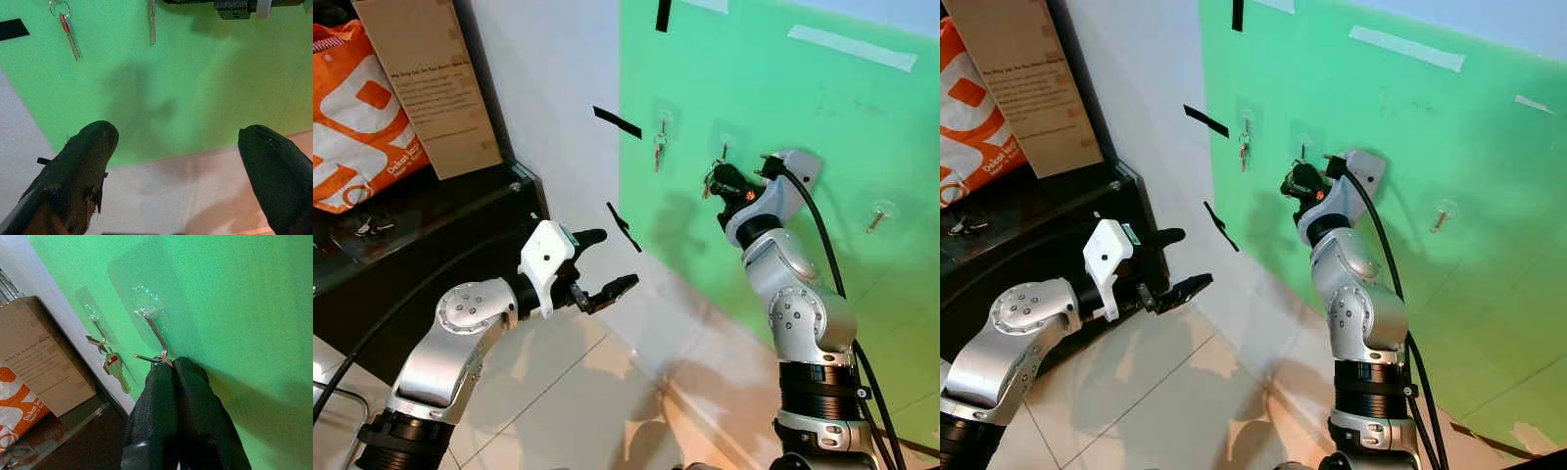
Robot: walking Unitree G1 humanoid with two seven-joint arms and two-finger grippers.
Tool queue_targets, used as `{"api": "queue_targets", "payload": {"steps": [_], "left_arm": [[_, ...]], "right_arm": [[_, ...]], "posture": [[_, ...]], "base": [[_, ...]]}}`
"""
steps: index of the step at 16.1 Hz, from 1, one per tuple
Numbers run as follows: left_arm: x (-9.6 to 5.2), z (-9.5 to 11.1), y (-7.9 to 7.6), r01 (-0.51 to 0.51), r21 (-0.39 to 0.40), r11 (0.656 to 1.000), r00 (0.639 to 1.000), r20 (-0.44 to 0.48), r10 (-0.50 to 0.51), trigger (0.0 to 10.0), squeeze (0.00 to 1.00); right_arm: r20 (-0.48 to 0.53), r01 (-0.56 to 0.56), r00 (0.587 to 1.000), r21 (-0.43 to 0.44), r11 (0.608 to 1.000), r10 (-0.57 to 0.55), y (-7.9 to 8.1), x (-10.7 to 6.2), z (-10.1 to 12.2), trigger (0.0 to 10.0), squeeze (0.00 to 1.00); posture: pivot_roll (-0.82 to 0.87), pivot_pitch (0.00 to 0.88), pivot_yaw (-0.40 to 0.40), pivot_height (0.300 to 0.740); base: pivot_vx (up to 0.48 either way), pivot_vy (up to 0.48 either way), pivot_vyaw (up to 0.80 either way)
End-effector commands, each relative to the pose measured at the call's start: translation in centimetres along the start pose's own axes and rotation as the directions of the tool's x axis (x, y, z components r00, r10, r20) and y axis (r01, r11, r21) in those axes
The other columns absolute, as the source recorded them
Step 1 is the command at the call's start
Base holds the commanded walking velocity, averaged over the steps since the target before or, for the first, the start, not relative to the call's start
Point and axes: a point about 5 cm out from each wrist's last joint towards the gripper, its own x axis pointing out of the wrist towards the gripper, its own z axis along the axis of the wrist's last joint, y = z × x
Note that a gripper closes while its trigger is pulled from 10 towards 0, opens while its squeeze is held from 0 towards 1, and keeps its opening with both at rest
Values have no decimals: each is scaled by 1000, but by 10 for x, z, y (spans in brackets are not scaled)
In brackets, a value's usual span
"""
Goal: Hang keys on a hook
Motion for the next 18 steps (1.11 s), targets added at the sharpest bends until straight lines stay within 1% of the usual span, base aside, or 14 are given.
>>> {"api": "queue_targets", "payload": {"steps": [1, 2, 3, 4, 6, 9, 10, 11, 12, 13, 14, 15, 16, 18], "left_arm": [[0, 2, -1, 7, 10, 1000, 1000, -3, -7, 10000, 0], [0, 2, -1, 6, 9, 1000, 1000, -3, -6, 10000, 0], [0, 2, -1, 4, 8, 1000, 1000, -3, -4, 10000, 0], [0, 2, -1, 2, 8, 1000, 1000, -2, -2, 10000, 0], [-1, 1, -1, -4, 6, 1000, 1000, -1, 4, 10000, 0], [-2, 1, -1, -8, 3, 1000, 1000, 1, 8, 10000, 0], [-2, 1, 0, -15, -1, 1000, 1000, 3, 15, 10000, 0], [-2, 0, 0, -18, -2, 1000, 1000, 3, 18, 10000, 0], [-3, 0, 1, -39, -10, 999, 999, 11, 39, 10000, 0], [-4, -1, 3, -95, -30, 995, 995, 26, 96, 10000, 0], [-4, -2, 5, -126, -33, 991, 991, 31, 127, 10000, 0], [-6, -6, 7, -238, -62, 969, 970, 41, 240, 10000, 0], [-7, -12, 7, -302, -85, 950, 951, 37, 305, 10000, 0], [-9, -22, 1, -360, -117, 926, 931, 18, 365, 10000, 0]], "right_arm": [[-45, 37, 998, -15, 999, -37, -6, 0, -9, 10000, 0], [-43, 35, 998, -18, 999, -36, -6, 0, -8, 10000, 0], [-33, 28, 999, -34, 999, -29, -7, -1, -7, 10000, 224], [-27, 22, 999, -29, 999, -23, -7, -2, -7, 10000, 1000], [-2, -20, 1000, -20, 1000, 20, -4, -4, -3, 10000, 1000], [0, -53, 999, -43, 998, 53, -2, -8, -4, 10000, 1000], [1, -90, 996, -87, 992, 90, -1, -14, -4, 10000, 1000], [0, -97, 995, -95, 991, 97, -1, -16, -5, 10000, 1000], [-10, -124, 992, -135, 983, 123, -2, -22, -7, 10000, 1000], [-34, -149, 989, -199, 969, 145, -6, -33, -10, 10000, 0], [-44, -144, 989, -216, 966, 138, -8, -36, -12, 10000, 0], [-75, -136, 990, -287, 948, 120, -16, -46, -19, 10000, 0], [-117, -116, 990, -358, 927, 79, -24, -53, -26, 10000, 0], [-181, -47, 983, -431, 901, -35, -41, -57, -38, 10000, 0]], "posture": [[28, 0, 12, 740], [28, 0, 12, 740], [28, 0, 12, 740], [28, 0, 12, 740], [28, 0, 8, 740], [27, 0, 10, 740], [25, 0, 13, 740], [24, 0, 13, 740], [24, 0, 13, 740], [23, 0, 13, 740], [23, 0, 13, 740], [12, 0, 12, 740], [12, 0, 12, 740], [1, 0, 13, 740]], "base": [[0, 0, 0], [0, 0, 0], [0, 0, 0], [0, 0, 0], [0, 0, 0], [0, 0, 0], [0, 0, 0], [0, 0, 0], [0, 0, 0], [0, 0, 0], [0, 0, 0], [0, 0, 0], [0, 0, 0], [0, 0, 0]]}}
